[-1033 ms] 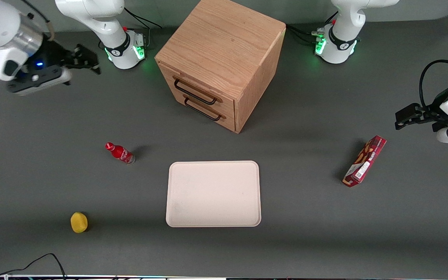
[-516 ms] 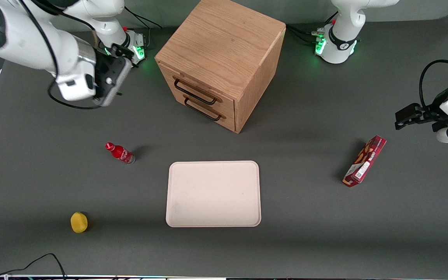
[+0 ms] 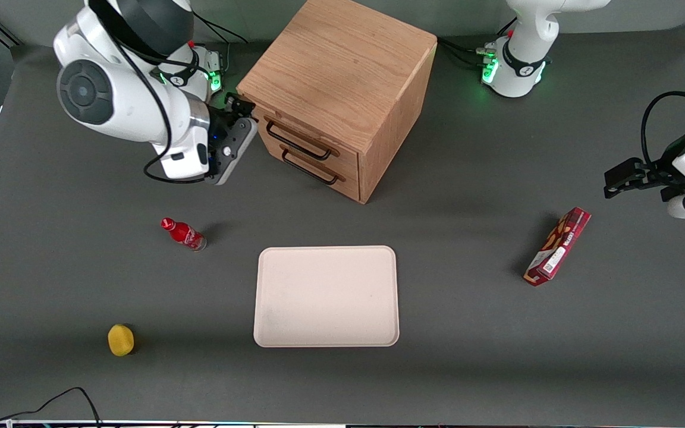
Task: Open upper drawer
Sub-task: 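Move the right gripper to the upper drawer's black handle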
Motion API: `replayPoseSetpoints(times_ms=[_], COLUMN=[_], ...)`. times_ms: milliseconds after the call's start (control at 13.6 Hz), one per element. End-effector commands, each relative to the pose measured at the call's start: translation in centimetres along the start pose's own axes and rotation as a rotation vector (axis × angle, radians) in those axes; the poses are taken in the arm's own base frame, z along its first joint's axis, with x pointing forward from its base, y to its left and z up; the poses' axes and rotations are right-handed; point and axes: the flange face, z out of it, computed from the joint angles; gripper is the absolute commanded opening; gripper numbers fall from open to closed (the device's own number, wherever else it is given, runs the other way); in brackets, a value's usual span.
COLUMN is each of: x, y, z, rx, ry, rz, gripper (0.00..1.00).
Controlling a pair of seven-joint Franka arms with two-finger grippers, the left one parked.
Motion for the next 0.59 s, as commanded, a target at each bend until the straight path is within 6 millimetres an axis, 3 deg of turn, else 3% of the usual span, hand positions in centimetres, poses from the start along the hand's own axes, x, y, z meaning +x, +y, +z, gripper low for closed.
replayPoseSetpoints(times_ms=[0, 516], x=[0.9, 2.2], y=[0.0, -1.1], z=[2.3, 7.9], rx=[0.012, -0.036], ry=[0.004, 0.018], rz=[0.078, 0.026], gripper=[1.00, 1.00])
